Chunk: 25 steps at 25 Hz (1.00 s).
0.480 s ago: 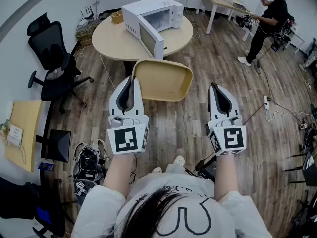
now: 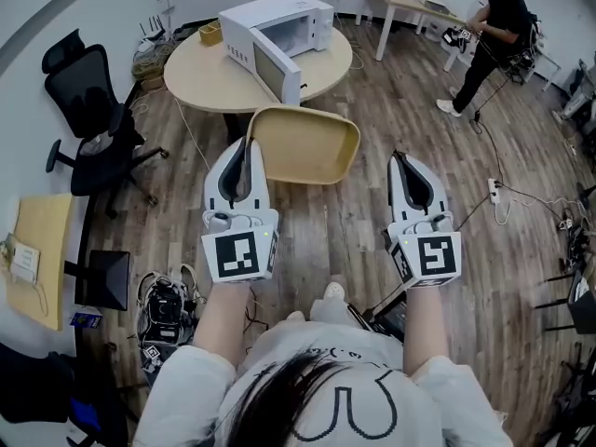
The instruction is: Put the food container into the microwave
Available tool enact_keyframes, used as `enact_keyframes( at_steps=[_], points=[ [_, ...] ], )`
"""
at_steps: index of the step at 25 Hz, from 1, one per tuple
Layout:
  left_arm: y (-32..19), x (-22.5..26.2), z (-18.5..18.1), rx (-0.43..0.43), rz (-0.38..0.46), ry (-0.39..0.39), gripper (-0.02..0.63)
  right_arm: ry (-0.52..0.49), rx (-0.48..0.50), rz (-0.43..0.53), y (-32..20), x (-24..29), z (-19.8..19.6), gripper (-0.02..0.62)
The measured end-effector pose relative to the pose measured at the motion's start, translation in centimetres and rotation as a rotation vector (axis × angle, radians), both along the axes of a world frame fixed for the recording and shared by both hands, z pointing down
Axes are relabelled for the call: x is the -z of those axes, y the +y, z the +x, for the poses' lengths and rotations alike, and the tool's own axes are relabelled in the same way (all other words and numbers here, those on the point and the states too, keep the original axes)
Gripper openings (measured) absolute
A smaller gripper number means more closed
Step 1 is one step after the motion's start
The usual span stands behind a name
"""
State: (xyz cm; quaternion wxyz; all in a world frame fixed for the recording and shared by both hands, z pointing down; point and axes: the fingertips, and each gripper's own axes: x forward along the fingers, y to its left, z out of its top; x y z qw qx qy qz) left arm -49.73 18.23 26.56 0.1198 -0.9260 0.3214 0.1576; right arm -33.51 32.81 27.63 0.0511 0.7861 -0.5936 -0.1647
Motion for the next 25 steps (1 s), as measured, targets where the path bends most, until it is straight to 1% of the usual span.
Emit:
enact_keyframes(
  at_steps=[6,12,18,25],
  points=[
    [-0.8,-0.6,1.9,-0.002,-0.005,-0.014,0.018,-0.018,-0.002,-0.009,-0.6,-1.0,1.8,0.031],
    [-3.2,-0.9,4.6,0.022,-0.009,-0.015,0.018,-0.019,0.027,-0.008,-3.3,-1.5,4.6,0.031],
    [-6.1,-1.4,9.2,0.05,-0.022,-0.017,0.018,-0.019,0.063,-0.013,-6.5,-1.8,9.4,0.031],
    [-9.6,-1.2,16.3,0.093,-0.026,-0.024,0.018,-0.033,0.108,-0.007,-11.0,-1.6,16.8,0.031]
  ],
)
